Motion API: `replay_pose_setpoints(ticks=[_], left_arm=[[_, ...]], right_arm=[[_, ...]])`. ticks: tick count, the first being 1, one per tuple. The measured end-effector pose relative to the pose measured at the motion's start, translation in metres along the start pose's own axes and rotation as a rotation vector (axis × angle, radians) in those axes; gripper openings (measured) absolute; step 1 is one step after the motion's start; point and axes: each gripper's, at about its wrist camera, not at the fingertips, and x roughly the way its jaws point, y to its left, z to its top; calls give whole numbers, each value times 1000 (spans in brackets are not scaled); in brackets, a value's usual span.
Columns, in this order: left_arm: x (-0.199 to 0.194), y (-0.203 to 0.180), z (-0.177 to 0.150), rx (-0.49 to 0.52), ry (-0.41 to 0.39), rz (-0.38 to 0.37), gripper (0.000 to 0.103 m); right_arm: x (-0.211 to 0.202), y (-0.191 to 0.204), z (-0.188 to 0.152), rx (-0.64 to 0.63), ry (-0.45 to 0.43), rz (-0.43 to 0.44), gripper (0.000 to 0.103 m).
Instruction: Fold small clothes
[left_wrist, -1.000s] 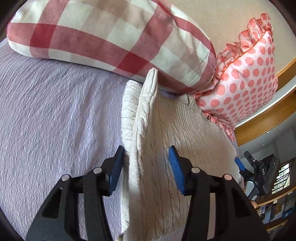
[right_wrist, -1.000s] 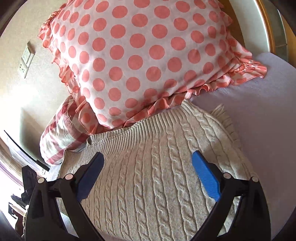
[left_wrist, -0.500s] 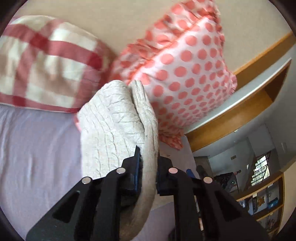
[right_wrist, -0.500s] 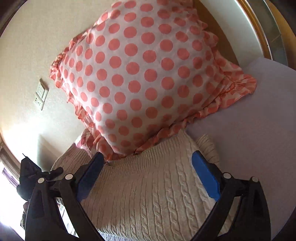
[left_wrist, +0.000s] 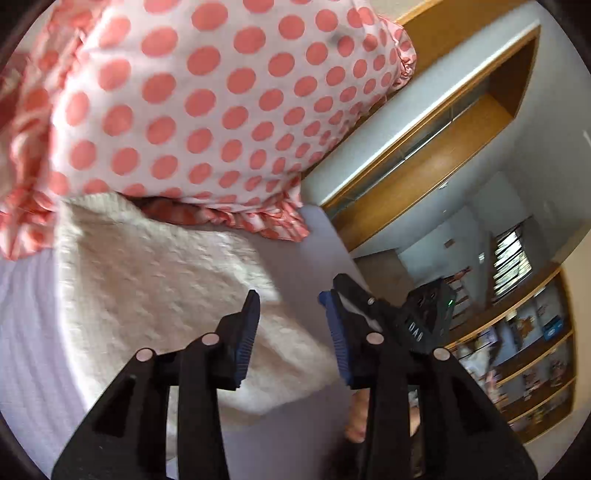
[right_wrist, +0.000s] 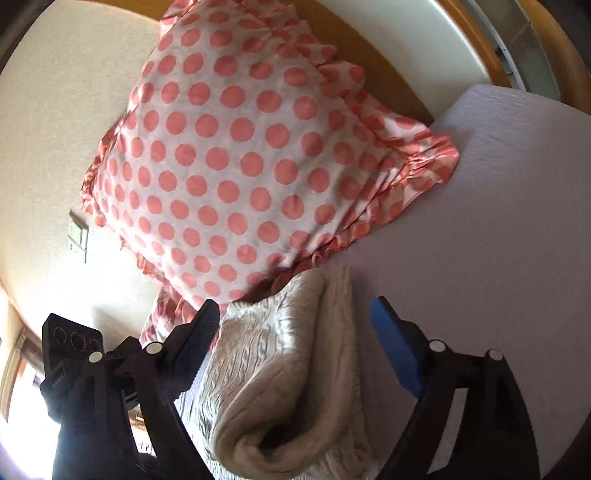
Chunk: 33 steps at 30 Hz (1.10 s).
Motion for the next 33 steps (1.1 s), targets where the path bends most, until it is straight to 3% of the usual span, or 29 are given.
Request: replay_pose_setpoints(ticks=[3,5,10,11,12,15,17,20,21,22,23,24,26,30,32,33], left_arm=[[-27,3,-33,176,-14,168,38],[-35,14,-60,247,14,213,38],[-16,21,-93,343,67,228,40],[-10,20,-98,367,76,237,40],[-4,21,-103,387,91,251,40],[10,32,-119,378,169,256,35],[7,35,-125,389,162,252,30],[-9,41,-121,342,150,203,23],[-21,46,-117,294,122,155,24],[-34,52,-114,243,82,121,28],[-46,61,-107,188,40,108,43],[-58,72,-101,128,3,108,59],[-62,95,-87,16,-6,127,62],[-36,132,-75,-162,91,71,62],[-22,138,-74,-211,117,13,63],[-18,139,-72,-226,121,-2,67]], right_arm=[[14,13,-4,-60,65,-43,70],[26,21,-3,-92,101,-81,68],[67,41,-7,-237,218,-225,59],[77,42,-10,-267,246,-259,54],[84,41,-13,-295,259,-311,25],[71,32,-18,-269,217,-338,16],[59,17,-19,-190,188,-345,16],[52,10,-20,-152,201,-282,18],[47,12,-19,-135,207,-268,29],[40,12,-18,-109,220,-247,55],[35,14,-16,-93,230,-210,72],[29,17,-13,-85,226,-173,100],[23,17,-13,-76,243,-141,101],[32,3,-21,-33,324,-173,100],[36,-6,-25,6,355,-142,94],[39,-11,-28,27,368,-118,86]])
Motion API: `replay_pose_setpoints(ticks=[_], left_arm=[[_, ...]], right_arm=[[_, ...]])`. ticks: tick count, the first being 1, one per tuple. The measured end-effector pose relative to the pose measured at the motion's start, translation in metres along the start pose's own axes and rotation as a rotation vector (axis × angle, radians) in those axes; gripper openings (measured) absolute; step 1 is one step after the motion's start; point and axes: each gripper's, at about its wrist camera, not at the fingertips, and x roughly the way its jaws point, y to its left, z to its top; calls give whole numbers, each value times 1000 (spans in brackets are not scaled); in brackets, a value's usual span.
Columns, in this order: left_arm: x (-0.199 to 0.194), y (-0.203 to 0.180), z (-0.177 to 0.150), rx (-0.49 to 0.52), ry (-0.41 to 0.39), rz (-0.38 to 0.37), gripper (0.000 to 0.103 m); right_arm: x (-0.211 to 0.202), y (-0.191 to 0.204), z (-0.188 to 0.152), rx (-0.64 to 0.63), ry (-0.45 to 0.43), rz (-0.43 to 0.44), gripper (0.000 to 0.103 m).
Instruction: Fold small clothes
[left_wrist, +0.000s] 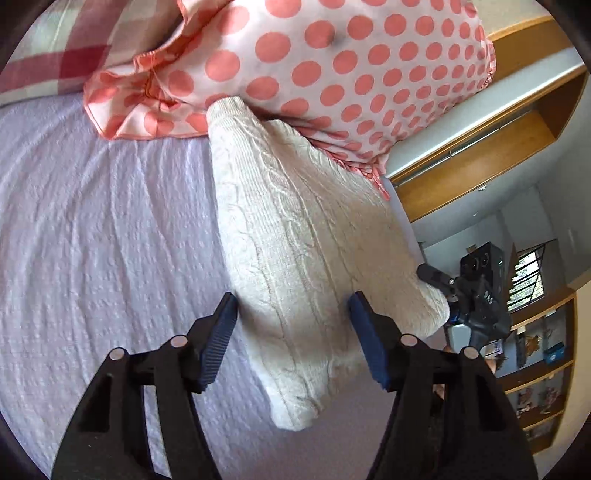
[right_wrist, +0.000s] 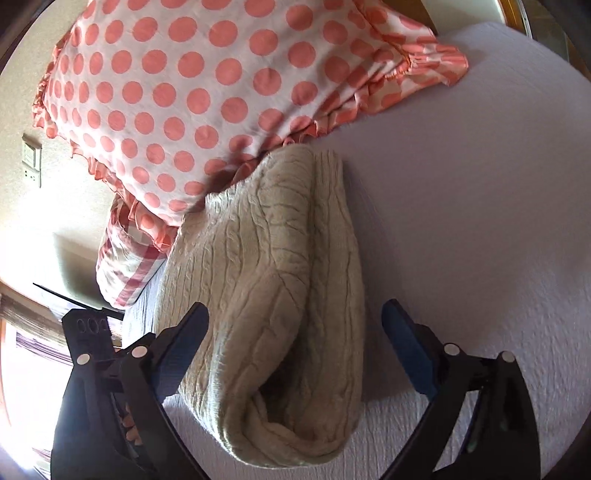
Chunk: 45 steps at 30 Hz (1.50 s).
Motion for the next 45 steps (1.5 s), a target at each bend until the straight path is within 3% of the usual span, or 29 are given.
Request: replay_pose_setpoints(ticks=[2,5,6,7,8,9,14,17,19,21,23,24,26,28,29,31,33,34,35,38,40,41,42,45], left_arm=[[8,2,4,-25,10,-17,71],[18,3,11,-38,4,-49,72],[20,5,13,-48,1,-47,62],[19,8,13,-54,-4,-40,55],[15,9,14,-46,-14,-47,43],[5,9,14,-25,-23,-43,38],[-71,19,9,94,-79,38,38],[-109,43,-2,116,-103,157,40],[-114,62,-8,109,-97,250,44],[-122,74,-15,75,-120,237,47],[-142,65,-24,103,-188,254,44],[-153,54,-30,142,-235,255,43],[-170,32,-43,203,-289,174,43],[-162,8,-50,264,-266,112,45],[-146,-4,-51,292,-233,99,46],[-114,-15,-55,327,-157,118,48],[-72,-11,-54,329,-58,231,47],[-56,-4,-56,321,-25,263,43],[-56,-3,-59,347,-71,264,42],[-77,-8,-69,355,-85,256,43],[-103,-8,-85,384,-137,253,55],[-116,-6,-94,393,-161,279,69],[-126,-2,-104,395,-180,326,81],[-139,6,-133,374,-211,499,97]], right_arm=[[4,-4,-3,6,-7,39,80],[14,-11,-8,42,-6,112,57],[18,-12,-10,59,-8,144,45],[19,-10,-13,64,-21,162,41],[18,-3,-15,49,-32,173,39],[17,7,-17,25,-37,184,37],[39,79,-32,-156,18,244,33],[83,114,-47,-258,100,175,32],[105,130,-56,-315,113,70,39],[97,143,-60,-374,66,-7,44],[67,152,-62,-410,-44,-90,50],[49,157,-65,-428,-106,-86,51],[23,164,-69,-421,-136,57,62],[28,171,-71,-407,-46,195,69],[38,176,-74,-397,-4,211,69],[67,175,-76,-355,57,150,69],[95,156,-71,-298,66,35,68],[93,144,-73,-285,23,78,66],[91,140,-73,-268,20,99,66],[68,153,-84,-327,-15,60,68],[37,163,-105,-422,-106,28,93],[21,166,-117,-463,-151,15,102],[7,167,-130,-498,-197,-5,102],[-5,168,-166,-552,-228,-145,102]])
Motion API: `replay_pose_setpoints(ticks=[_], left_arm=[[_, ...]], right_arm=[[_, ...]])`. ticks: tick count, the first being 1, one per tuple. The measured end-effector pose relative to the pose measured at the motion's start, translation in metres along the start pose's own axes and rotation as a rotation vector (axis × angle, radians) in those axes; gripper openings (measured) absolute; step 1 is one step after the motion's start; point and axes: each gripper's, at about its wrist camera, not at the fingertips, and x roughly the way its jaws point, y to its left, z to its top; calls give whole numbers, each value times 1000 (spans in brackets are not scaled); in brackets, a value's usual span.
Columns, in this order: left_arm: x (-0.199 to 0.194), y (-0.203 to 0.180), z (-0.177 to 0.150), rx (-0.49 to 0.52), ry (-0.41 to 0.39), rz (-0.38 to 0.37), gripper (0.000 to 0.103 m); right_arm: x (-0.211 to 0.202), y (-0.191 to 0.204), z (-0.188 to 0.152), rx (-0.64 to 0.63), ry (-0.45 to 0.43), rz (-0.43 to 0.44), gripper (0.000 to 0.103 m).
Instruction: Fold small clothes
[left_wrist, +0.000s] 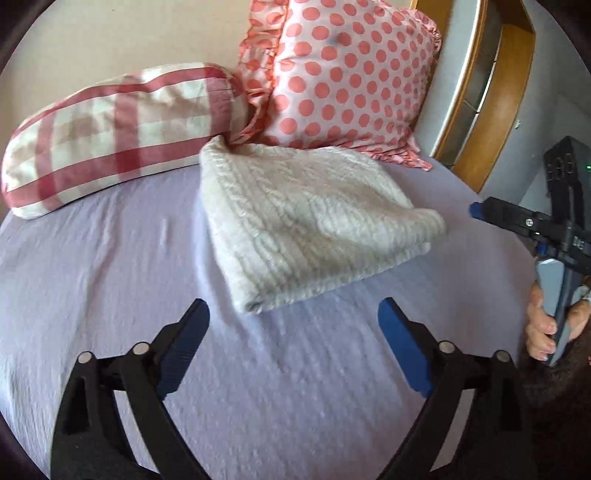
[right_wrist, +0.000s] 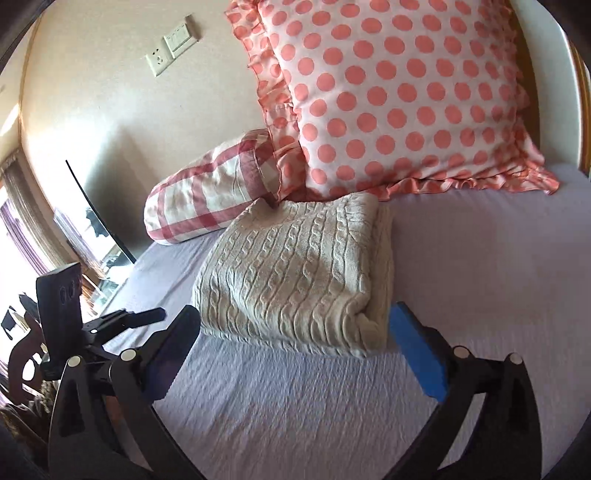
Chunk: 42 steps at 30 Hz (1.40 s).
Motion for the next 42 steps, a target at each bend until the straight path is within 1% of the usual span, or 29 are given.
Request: replay_pose_setpoints(ticks=[2,3,5,8,10,13,15,16,42], left_arm=[[0,0,-13,15,39,118,99],[4,-3,-17,32,56,163,100],[11,-3,-22,53,94,210,100],[25,2,-25,48,163,245,101],[23,8,-27,23,158,244,101],[23,17,-29,-21,162,231,101],[23,22,-30,-50,168,215,101],[23,22,-30,-50,167,218,101],[23,20,-30,-46,163,218,101]], right_arm=[[9,10,-17,-25,66,-103,102],[17,14,-24,-34,97,-129,102],[35,18,-35,-43,158,-146,102],[48,22,-44,-45,203,-160,102],[54,25,-47,-59,220,-180,102],[64,26,-53,-73,263,-237,102],[65,28,-55,-96,268,-265,102],[66,31,-56,-113,274,-281,102],[66,31,-57,-113,272,-282,102]])
